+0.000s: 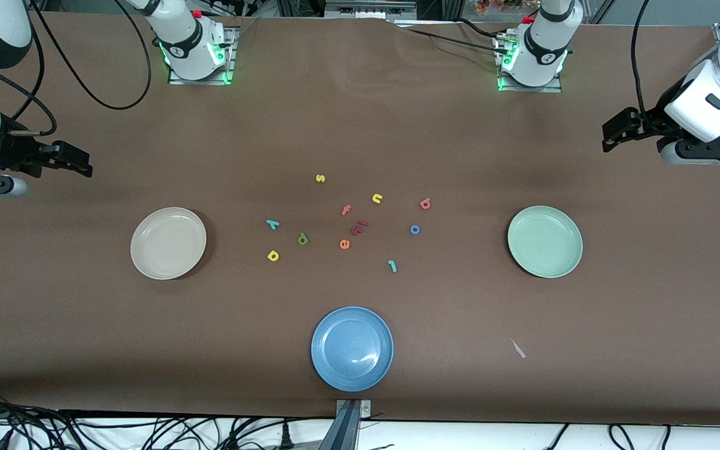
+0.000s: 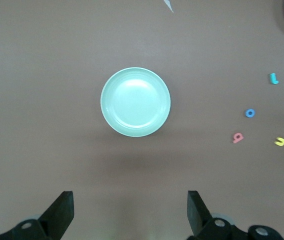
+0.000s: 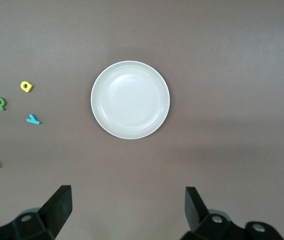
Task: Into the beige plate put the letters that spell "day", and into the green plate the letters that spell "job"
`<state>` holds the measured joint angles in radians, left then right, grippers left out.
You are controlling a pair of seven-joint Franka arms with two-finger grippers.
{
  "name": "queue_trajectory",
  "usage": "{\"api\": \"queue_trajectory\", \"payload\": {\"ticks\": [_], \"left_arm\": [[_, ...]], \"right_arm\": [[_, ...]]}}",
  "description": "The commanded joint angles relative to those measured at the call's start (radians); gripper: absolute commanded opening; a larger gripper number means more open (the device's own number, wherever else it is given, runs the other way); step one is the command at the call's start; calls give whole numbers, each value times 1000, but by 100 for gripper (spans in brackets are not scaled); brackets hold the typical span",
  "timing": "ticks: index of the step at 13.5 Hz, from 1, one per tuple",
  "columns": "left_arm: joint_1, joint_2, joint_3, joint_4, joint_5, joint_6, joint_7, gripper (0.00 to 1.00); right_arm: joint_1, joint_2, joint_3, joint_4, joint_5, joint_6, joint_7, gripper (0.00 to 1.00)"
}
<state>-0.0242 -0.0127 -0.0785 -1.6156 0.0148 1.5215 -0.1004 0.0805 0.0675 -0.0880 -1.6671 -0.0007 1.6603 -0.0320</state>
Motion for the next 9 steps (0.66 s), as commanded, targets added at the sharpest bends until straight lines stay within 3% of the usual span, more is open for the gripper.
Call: {"api": "queue_trajectory", "payload": {"ticks": [1, 9], "left_arm": [[6, -6, -3, 8, 31, -15, 44, 100], [4, -6, -3, 8, 31, -15, 44, 100]], "right_arm": [[-7, -5, 2, -6, 16, 4, 12, 100], [-7, -5, 2, -7, 11, 4, 6, 100]]}}
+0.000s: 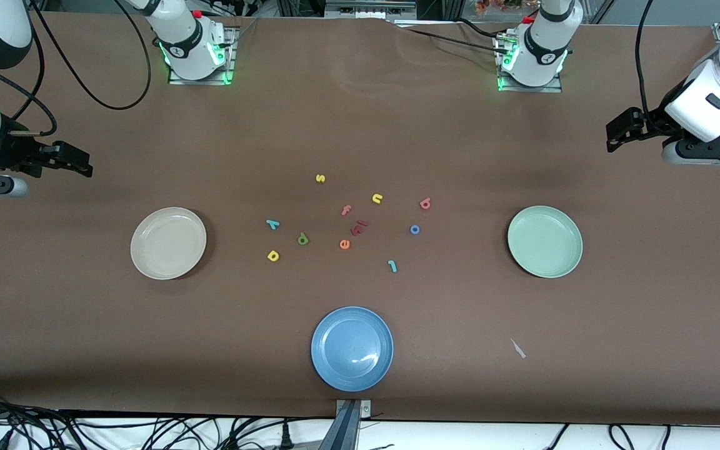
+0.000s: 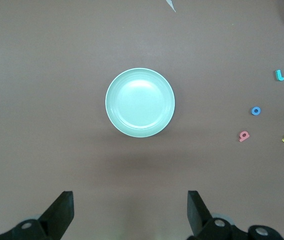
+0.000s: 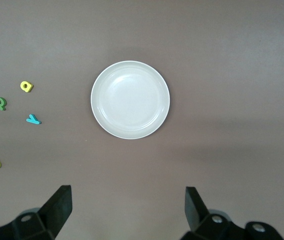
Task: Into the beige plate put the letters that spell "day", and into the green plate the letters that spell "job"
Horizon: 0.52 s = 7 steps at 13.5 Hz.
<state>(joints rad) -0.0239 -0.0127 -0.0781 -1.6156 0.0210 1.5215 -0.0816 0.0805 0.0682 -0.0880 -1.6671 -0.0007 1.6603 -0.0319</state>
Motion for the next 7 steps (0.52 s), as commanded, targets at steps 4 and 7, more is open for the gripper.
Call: {"api": "queue_trajectory", "payload": {"ticks": [4, 7], "left_arm": [[-1, -6, -5, 8, 25, -15, 23, 100], [-1, -6, -5, 8, 25, -15, 23, 100]], "right_arm": [[-7, -5, 2, -7, 11, 4, 6, 100], [-7, -5, 2, -7, 11, 4, 6, 100]]}}
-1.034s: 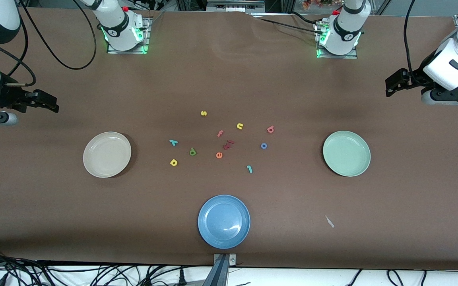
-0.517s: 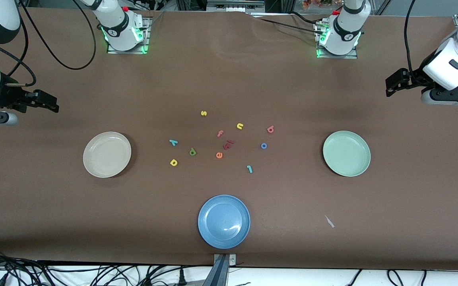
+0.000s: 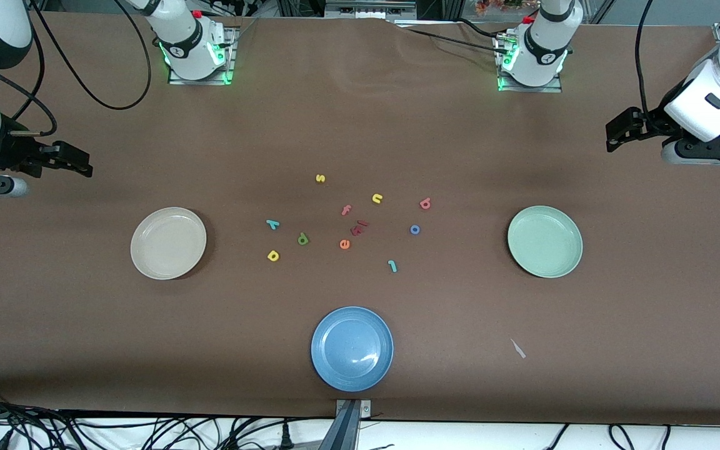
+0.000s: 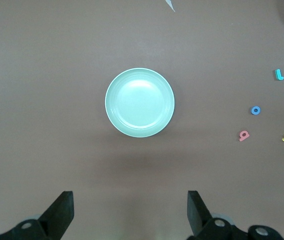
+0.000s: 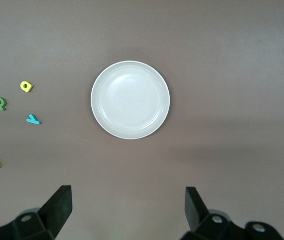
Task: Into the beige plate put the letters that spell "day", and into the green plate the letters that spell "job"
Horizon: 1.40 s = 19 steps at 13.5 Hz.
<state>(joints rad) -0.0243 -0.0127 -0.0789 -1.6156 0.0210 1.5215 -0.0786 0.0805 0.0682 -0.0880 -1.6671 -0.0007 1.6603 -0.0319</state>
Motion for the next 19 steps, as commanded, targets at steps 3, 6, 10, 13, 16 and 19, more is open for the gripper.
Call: {"api": "queue_trajectory", "payload": {"ticks": [3, 6, 10, 13, 16, 19], "left_arm": [[0, -6, -4, 8, 25, -15, 20, 100], [-2, -7, -4, 8, 25, -17, 20, 100], [-3, -7, -4, 10, 25, -27, 22, 100], [-2, -6, -4, 10, 25, -27, 22, 100], [-2, -6, -4, 10, 24, -27, 23, 100], [-2, -7, -4, 10, 24, -29, 22, 100]], "right_arm": [[-7, -5, 2, -7, 11, 4, 6, 100], [-7, -5, 2, -7, 11, 4, 6, 100], [-7, -5, 2, -7, 11, 4, 6, 100], [-7, -5, 4, -7, 11, 4, 6, 100], [-7, -5, 2, -7, 11, 4, 6, 100], [-7, -5, 2, -7, 11, 4, 6, 100]]}}
